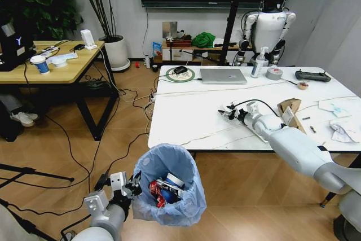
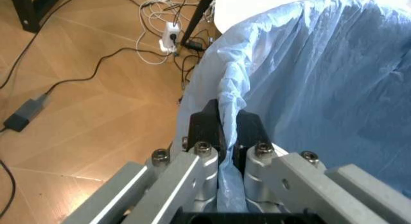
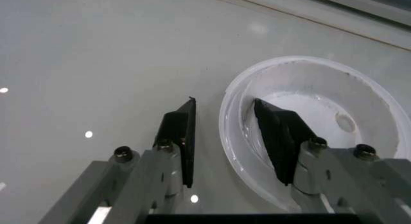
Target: Pick up the trash bin and place the trash from the table into it.
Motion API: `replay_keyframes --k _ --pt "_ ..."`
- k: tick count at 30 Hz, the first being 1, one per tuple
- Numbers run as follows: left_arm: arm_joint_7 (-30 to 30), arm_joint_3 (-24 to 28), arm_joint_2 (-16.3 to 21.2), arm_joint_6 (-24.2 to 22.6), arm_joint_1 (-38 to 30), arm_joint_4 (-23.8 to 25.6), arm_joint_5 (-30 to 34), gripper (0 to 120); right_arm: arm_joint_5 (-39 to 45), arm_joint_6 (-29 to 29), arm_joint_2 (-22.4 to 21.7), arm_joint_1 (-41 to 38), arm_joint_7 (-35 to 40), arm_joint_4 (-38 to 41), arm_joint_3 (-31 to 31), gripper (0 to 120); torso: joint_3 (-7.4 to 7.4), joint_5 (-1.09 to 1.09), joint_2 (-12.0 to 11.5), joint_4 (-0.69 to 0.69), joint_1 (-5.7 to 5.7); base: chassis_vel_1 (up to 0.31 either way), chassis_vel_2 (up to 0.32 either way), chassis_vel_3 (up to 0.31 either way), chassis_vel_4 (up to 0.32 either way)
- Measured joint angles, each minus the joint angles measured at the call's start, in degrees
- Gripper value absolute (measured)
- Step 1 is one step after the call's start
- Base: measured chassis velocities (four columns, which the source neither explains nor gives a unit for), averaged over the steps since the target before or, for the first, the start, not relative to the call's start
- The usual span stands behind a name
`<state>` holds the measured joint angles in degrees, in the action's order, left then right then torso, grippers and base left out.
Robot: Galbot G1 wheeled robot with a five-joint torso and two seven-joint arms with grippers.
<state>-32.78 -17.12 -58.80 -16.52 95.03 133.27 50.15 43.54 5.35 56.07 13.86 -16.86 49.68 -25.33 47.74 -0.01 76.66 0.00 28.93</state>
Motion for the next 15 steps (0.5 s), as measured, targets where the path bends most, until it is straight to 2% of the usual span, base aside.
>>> replay_keyframes --k 6,10,15 --pt "0.0 0.2 -0.2 0.0 -0.1 -0.3 0.0 0 -0.3 0.0 -0.3 -0.3 -0.1 0.1 -0.2 7 0.0 0.01 0.0 0.0 0.0 0.0 0.0 0.0 0.0" --pt "0.0 0.3 -0.2 0.0 -0.3 -0.3 0.0 0 -0.3 -0.1 -0.6 -0.3 -0.3 0.4 -0.3 0 0.0 0.0 0.0 0.0 0.0 0.0 0.0 0.0 0.0" --pt "0.1 0.8 -0.4 0.0 -0.3 -0.5 0.0 0 -0.3 -0.3 -0.9 -0.1 -0.5 1.3 -0.1 0 0.01 0.01 0.0 0.01 0.0 0.0 0.0 0.0 0.0"
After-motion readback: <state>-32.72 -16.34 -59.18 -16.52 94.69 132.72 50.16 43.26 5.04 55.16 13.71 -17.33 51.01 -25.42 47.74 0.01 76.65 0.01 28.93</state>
